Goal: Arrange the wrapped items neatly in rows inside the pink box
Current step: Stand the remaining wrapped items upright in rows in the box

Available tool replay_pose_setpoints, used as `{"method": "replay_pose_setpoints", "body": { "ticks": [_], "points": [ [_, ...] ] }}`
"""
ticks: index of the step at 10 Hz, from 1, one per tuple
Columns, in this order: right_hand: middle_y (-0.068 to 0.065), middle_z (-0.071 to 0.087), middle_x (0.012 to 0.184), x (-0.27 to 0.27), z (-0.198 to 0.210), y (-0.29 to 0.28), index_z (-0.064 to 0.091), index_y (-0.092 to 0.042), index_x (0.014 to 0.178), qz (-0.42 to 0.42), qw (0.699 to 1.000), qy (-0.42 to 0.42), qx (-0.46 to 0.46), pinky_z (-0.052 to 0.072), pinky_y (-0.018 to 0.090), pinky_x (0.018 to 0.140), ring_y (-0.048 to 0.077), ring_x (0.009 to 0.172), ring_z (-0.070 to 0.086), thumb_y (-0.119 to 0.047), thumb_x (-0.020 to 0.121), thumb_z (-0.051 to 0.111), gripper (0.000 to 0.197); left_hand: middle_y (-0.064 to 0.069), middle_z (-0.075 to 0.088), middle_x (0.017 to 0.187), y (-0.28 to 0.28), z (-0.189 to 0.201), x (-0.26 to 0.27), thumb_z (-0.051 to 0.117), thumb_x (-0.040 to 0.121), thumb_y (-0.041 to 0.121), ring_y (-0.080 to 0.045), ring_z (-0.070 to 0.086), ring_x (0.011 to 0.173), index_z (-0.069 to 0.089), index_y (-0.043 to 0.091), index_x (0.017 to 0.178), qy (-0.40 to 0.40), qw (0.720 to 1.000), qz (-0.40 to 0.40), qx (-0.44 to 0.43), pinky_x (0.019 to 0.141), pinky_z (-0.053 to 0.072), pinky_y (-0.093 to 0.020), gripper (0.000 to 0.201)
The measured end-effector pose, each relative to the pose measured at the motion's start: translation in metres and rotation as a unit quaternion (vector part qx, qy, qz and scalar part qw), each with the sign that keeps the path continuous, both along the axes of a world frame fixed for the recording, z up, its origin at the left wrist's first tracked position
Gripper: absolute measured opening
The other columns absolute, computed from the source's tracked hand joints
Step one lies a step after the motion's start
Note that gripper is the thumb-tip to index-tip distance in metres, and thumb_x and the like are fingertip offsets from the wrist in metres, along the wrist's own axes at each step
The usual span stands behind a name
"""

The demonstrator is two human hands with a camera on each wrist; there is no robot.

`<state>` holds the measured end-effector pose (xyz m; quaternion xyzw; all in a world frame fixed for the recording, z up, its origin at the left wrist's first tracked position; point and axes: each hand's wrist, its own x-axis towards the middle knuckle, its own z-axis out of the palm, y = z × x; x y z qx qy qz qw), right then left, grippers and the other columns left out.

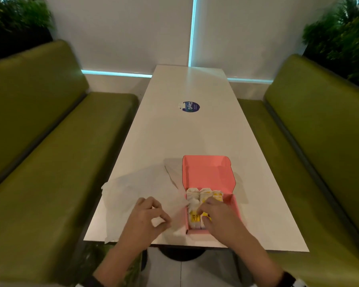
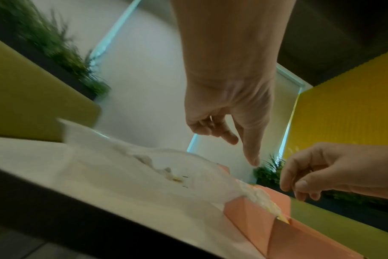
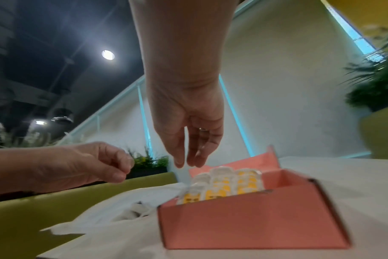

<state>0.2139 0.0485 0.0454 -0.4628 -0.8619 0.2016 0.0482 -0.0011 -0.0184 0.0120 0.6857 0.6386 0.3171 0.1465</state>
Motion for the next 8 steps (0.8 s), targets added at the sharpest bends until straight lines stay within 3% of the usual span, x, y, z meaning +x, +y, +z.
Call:
{"method": "replay_pose_setpoints", "body": {
  "ticks": [1, 2, 3, 4, 5, 6, 7, 8],
  "points": [
    [0.004, 0.058, 0.116, -0.028, -0.006, -0.012, 0.064, -0.014, 0.113, 0.139, 0.990, 0.008, 0.003, 0.036, 0.035, 0.098, 0.023, 0.110, 0.049, -0.011, 0.088, 0.045, 0.031, 0.016, 0.051, 0.102, -0.023, 0.002, -0.017, 0.087, 0.058, 0.031, -0.013, 0.045, 0.095, 0.072, 0.038, 0.066, 0.072, 0.995, 0.054, -0.038, 0.079, 0.039, -0.035, 0.019],
    [0.005, 0.055, 0.125, -0.056, -0.016, -0.017, 0.058, -0.011, 0.121, 0.190, 0.982, 0.012, -0.011, 0.030, 0.029, 0.102, 0.021, 0.118, 0.044, -0.010, 0.092, 0.042, 0.034, 0.018, 0.036, 0.135, -0.034, -0.003, -0.022, 0.073, 0.075, 0.044, -0.017, 0.029, 0.130, 0.073, 0.043, 0.090, 0.122, 0.980, 0.077, -0.134, 0.104, 0.028, -0.044, 0.015],
    [0.009, 0.050, 0.129, -0.078, -0.021, -0.015, 0.052, -0.007, 0.125, 0.218, 0.976, -0.002, 0.001, 0.029, 0.029, 0.100, 0.023, 0.120, 0.043, -0.011, 0.096, 0.038, 0.032, 0.011, 0.056, 0.129, -0.033, -0.012, -0.027, 0.075, 0.074, 0.039, -0.022, 0.049, 0.120, 0.072, 0.035, 0.102, 0.132, 0.976, 0.114, -0.133, 0.093, 0.041, -0.048, 0.028],
    [0.010, 0.033, 0.147, -0.097, -0.025, -0.010, 0.041, -0.006, 0.135, 0.189, 0.980, -0.059, 0.001, 0.033, 0.036, 0.098, 0.029, 0.122, 0.045, -0.015, 0.100, 0.032, 0.037, 0.001, 0.071, 0.098, -0.025, -0.013, -0.032, 0.087, 0.062, 0.024, -0.025, 0.066, 0.085, 0.074, 0.020, 0.096, 0.135, 0.976, 0.150, -0.084, 0.068, 0.051, -0.041, 0.037],
    [0.012, 0.026, 0.150, -0.114, -0.027, -0.006, 0.022, -0.007, 0.146, 0.109, 0.991, -0.078, 0.016, 0.038, 0.041, 0.093, 0.037, 0.113, 0.051, -0.010, 0.096, 0.035, 0.051, -0.008, 0.066, 0.092, -0.017, 0.002, -0.033, 0.088, 0.055, 0.011, -0.028, 0.063, 0.072, 0.072, 0.016, 0.099, 0.144, 0.967, 0.210, -0.027, 0.059, 0.047, -0.037, 0.047],
    [0.016, 0.046, 0.132, -0.129, -0.022, -0.004, 0.029, -0.005, 0.139, 0.024, 0.999, -0.042, 0.010, 0.044, 0.044, 0.088, 0.037, 0.104, 0.055, -0.005, 0.091, 0.040, 0.049, -0.012, 0.059, 0.098, -0.012, 0.008, -0.031, 0.087, 0.045, 0.005, -0.029, 0.057, 0.073, 0.063, 0.019, 0.111, 0.146, 0.963, 0.227, 0.007, 0.056, 0.044, -0.038, 0.071],
    [0.015, 0.057, 0.110, -0.138, -0.009, -0.001, 0.046, -0.004, 0.117, -0.021, 0.999, -0.025, 0.005, 0.044, 0.040, 0.077, 0.035, 0.097, 0.058, -0.008, 0.091, 0.040, 0.027, -0.014, 0.056, 0.105, -0.006, 0.002, -0.026, 0.084, 0.040, -0.005, -0.032, 0.057, 0.082, 0.052, 0.016, 0.123, 0.090, 0.974, 0.207, 0.027, 0.052, 0.048, -0.033, 0.091],
    [0.015, 0.051, 0.125, -0.154, -0.005, 0.005, 0.042, -0.005, 0.127, 0.007, 0.995, -0.104, -0.010, 0.041, 0.038, 0.087, 0.031, 0.114, 0.052, -0.010, 0.093, 0.043, 0.035, -0.015, 0.049, 0.119, -0.006, 0.002, -0.029, 0.072, 0.058, -0.015, -0.030, 0.049, 0.102, 0.045, 0.011, 0.136, 0.029, 0.984, 0.171, -0.039, 0.070, 0.045, -0.025, 0.086]
  ]
}}
